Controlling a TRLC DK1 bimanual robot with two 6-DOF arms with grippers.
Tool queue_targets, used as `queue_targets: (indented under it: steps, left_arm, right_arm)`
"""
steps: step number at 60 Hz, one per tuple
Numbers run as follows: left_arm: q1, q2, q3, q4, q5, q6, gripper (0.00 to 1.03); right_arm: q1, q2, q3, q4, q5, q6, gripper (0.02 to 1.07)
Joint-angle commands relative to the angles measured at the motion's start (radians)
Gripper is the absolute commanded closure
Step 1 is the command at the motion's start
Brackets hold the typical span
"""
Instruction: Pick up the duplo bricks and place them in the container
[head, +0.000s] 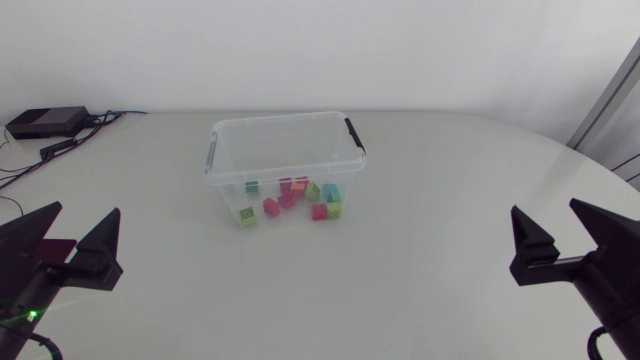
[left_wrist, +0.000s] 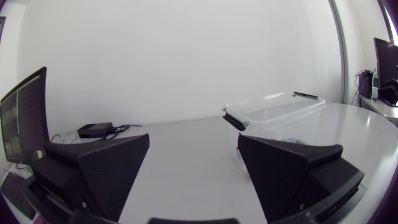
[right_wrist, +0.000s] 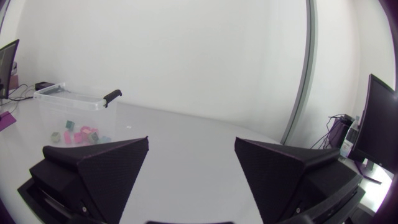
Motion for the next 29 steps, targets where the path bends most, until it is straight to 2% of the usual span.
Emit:
queue_targets:
  steps: [1, 12, 29]
  left_arm:
    - [-0.007, -0.026, -0.049, 0.024, -0.004, -0.057, 0.04]
    - [-0.012, -0.083, -0.136, 0.052, -0.005, -0.136, 0.04]
    - [-0.012, -0.083, -0.136, 0.052, -0.005, -0.136, 0.04]
  right_arm:
    - [-0.020, -0.044, -0.061, 0.027, -0.013, 0.058, 0.07]
    - [-0.061, -0.157, -0.177, 0.072, -0.054, 0.136, 0.07]
    - [-0.061, -0.157, -0.177, 0.072, -0.054, 0.136, 0.07]
